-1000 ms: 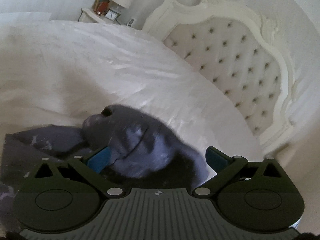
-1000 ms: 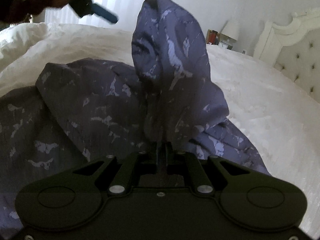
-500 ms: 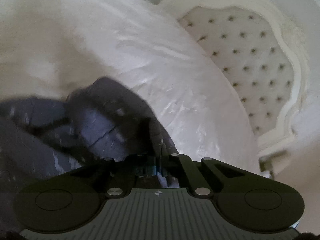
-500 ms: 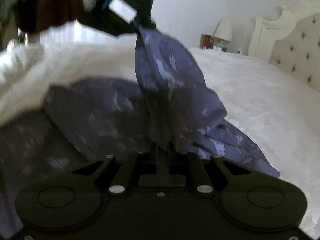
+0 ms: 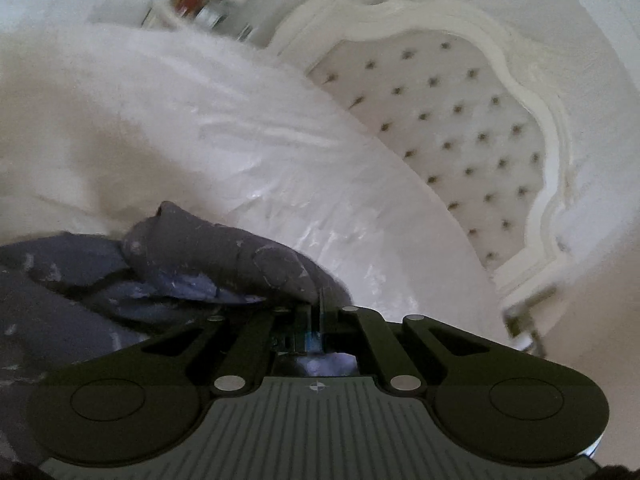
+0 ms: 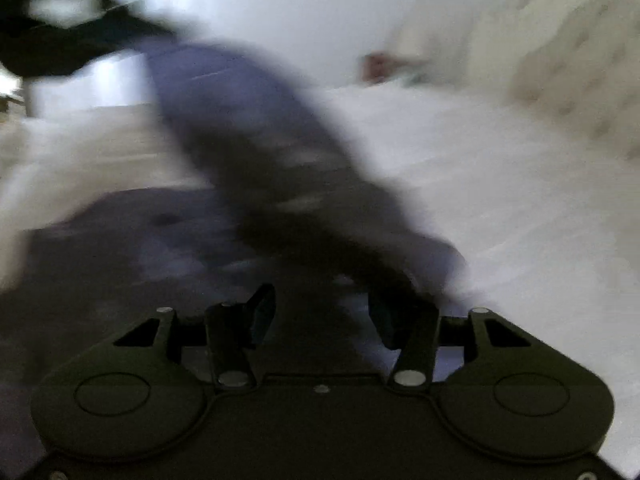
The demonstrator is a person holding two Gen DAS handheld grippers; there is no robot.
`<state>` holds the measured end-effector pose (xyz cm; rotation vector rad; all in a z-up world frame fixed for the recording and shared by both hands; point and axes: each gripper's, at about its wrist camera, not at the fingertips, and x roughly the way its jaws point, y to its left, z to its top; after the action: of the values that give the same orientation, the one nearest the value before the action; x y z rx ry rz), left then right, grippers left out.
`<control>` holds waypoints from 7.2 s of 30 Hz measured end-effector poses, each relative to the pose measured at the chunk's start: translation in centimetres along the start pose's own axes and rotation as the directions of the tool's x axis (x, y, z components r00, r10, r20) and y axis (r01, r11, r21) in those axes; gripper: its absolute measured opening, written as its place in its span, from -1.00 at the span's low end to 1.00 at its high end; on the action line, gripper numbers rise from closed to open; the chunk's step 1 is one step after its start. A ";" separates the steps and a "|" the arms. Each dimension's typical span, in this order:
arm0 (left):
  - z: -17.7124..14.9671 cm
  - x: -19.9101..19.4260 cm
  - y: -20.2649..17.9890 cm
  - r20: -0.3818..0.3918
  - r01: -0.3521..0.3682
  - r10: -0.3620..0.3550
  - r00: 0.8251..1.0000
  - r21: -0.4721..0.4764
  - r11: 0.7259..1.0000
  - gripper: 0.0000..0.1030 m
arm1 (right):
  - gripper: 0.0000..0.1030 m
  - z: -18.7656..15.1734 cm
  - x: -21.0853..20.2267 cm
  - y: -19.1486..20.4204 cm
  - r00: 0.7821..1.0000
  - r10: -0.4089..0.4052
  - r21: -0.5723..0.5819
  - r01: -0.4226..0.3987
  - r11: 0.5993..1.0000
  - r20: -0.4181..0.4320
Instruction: Fold large clothes
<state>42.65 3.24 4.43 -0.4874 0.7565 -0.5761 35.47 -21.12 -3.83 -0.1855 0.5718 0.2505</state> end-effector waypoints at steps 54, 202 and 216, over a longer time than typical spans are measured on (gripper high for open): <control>-8.0 0.8 2.8 0.066 -0.372 0.369 0.927 0.270 0.888 0.15 | 0.34 -1.5 -3.3 2.3 0.999 0.027 0.302 -0.034 0.953 0.027; -19.0 -28.8 6.8 0.015 -0.260 0.262 0.965 -0.089 0.961 -0.88 | -0.58 -16.7 -29.9 3.1 0.918 0.366 0.709 -0.359 0.608 0.151; -5.7 -20.5 3.8 0.303 -0.242 0.229 0.925 0.006 0.970 -0.87 | -0.59 -6.9 -23.5 -3.3 0.953 0.096 0.644 -0.265 0.718 0.286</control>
<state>27.50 18.01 8.69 -0.4245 0.5004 -0.2832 13.84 -30.21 3.87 0.6188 0.4132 0.2363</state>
